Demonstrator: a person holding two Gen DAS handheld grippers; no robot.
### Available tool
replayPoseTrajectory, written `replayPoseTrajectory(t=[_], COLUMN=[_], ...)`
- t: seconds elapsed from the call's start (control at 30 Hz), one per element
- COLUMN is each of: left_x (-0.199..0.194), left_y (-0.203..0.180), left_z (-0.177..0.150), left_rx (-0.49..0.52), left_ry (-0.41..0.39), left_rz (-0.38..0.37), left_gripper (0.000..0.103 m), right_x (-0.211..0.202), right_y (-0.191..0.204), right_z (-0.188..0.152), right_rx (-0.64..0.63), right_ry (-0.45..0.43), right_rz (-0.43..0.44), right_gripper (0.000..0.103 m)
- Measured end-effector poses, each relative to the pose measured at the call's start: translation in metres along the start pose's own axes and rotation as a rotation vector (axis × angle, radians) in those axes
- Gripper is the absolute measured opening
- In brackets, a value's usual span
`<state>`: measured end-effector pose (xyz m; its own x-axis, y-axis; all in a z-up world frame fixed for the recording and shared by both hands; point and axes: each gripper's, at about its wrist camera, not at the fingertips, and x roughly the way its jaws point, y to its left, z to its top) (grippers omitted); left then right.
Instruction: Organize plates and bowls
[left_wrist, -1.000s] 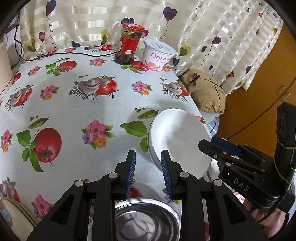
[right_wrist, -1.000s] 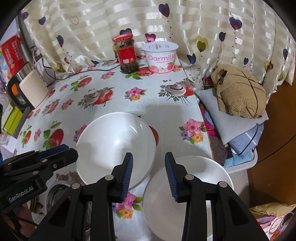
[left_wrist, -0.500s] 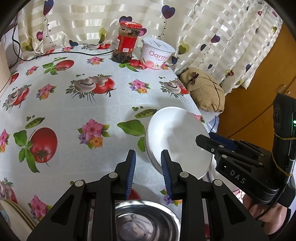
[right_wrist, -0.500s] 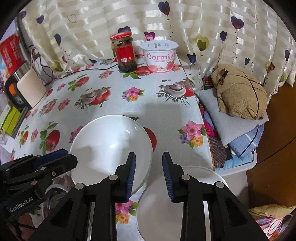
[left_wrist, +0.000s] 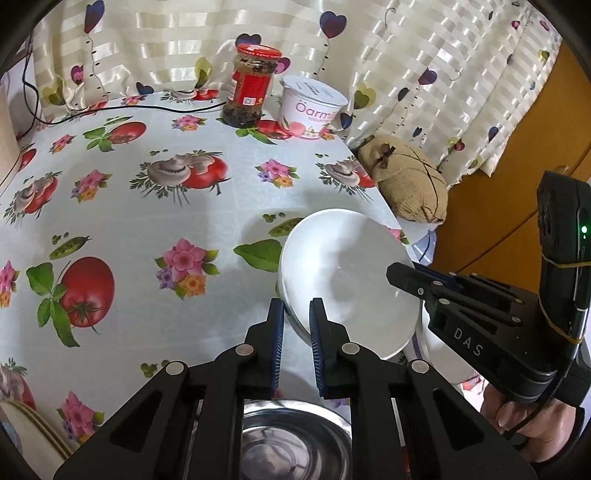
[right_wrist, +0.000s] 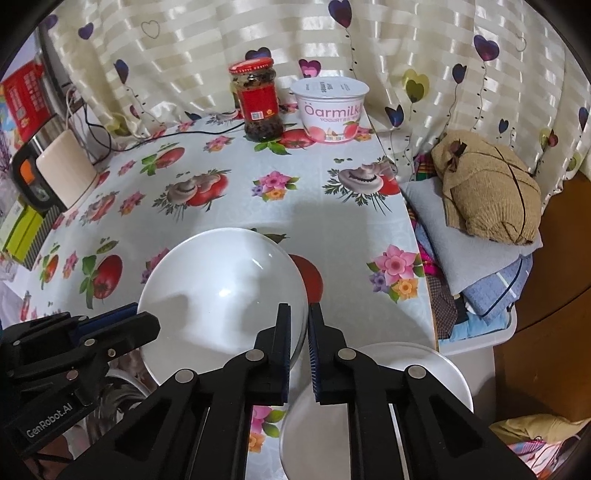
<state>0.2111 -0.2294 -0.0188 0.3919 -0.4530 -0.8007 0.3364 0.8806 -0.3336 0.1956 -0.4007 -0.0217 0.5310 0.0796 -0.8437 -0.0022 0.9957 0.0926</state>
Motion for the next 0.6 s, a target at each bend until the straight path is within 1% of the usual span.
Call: replayPoseTrajectory(t=[0.23, 0.6], left_x=[-0.012, -0.035], left_y=[0.008, 0.011], left_z=[0.003, 0.002], left_rx=[-0.018, -0.029], left_ry=[-0.022, -0.047], left_rz=[0.010, 0.007], left_gripper=[0.013, 0.013], right_x=[0.000, -0.020], right_y=[0.010, 0.027], right_z=[0.002, 0.008], right_rx=[0.003, -0.014], right_ry=[0.002, -0.029], right_rz=[0.020, 0.032], right_gripper=[0.010, 0.010])
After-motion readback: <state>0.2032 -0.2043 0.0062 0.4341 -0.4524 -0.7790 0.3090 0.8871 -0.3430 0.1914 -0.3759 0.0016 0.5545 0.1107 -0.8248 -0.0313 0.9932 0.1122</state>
